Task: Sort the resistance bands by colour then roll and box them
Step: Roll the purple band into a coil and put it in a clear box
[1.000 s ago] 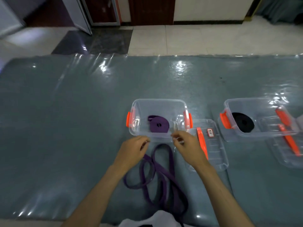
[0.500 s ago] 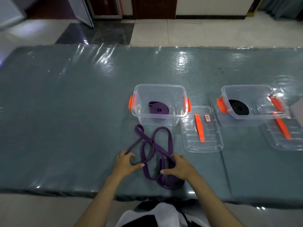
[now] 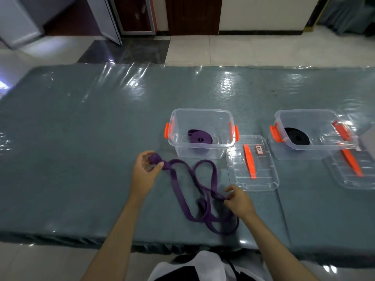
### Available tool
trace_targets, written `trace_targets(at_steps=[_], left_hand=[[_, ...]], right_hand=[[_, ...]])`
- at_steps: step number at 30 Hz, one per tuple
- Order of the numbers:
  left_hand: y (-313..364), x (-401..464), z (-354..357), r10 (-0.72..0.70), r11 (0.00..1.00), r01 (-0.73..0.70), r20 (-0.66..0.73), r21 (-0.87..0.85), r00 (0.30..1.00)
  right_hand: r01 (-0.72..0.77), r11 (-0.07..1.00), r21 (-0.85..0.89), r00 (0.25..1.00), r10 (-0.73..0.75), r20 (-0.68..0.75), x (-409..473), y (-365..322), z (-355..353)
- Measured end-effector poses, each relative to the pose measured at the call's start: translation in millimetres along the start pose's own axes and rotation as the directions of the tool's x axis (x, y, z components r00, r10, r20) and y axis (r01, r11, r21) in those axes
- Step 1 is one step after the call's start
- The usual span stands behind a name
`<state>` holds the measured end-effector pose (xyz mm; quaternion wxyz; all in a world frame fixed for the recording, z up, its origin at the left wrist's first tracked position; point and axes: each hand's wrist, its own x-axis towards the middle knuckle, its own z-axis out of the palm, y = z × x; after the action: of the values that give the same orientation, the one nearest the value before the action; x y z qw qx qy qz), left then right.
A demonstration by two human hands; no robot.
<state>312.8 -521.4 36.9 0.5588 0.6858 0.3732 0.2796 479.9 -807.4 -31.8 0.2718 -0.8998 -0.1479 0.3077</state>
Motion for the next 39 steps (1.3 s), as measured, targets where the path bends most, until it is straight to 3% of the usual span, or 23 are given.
trace_targets(at_steps=[4, 8, 16, 20, 25, 33, 37, 39], left_hand=[[44.8, 22.3, -3.1, 0.073, 0.98, -0.1, -0.157, -0.171, 0.985], [88.1, 32.7, -7.8, 0.175, 0.946, -0.222, -0.205, -0.236, 0.963], [158.4, 31.6, -0.9, 0.372, 0.869, -0.379, -0.084, -0.32, 0.924], [179.0, 32.4, 9.4, 0.408, 0.853, -0.387, -0.014, -0.351, 0.913], [189.8, 37.5, 21.6, 0.39, 0.872, -0.341, 0.077, -0.351, 0.917], [195.9, 50.0, 42.1, 0.332, 0.872, -0.284, 0.054, -0.399, 0.942], [198.9, 59.8, 47.4, 0.363, 0.88, -0.318, 0.068, -0.353, 0.929], [199.8, 63.9, 48.1, 0.375, 0.878, -0.334, 0.06, -0.342, 0.925]], right_hand=[[0.034, 0.997, 0.063, 0.999, -0.035, 0.015, 8.1, -6.9, -4.9], [0.104, 0.988, 0.117, 0.995, -0.104, -0.009, 14.6, -30.1, -16.8], [0.419, 0.851, 0.316, 0.907, -0.412, -0.093, -0.3, -141.4, -70.5], [0.582, 0.707, 0.402, 0.797, -0.594, -0.109, -19.9, -198.8, -96.0], [0.645, 0.56, 0.52, 0.699, -0.707, -0.105, -32.0, -239.5, -110.3], [0.678, 0.541, 0.498, 0.696, -0.691, -0.197, -8.8, -249.2, -118.5], [0.636, 0.592, 0.496, 0.709, -0.701, -0.072, 3.2, -246.8, -114.2], [0.632, 0.664, 0.4, 0.723, -0.691, 0.004, 10.3, -244.8, -107.6]])
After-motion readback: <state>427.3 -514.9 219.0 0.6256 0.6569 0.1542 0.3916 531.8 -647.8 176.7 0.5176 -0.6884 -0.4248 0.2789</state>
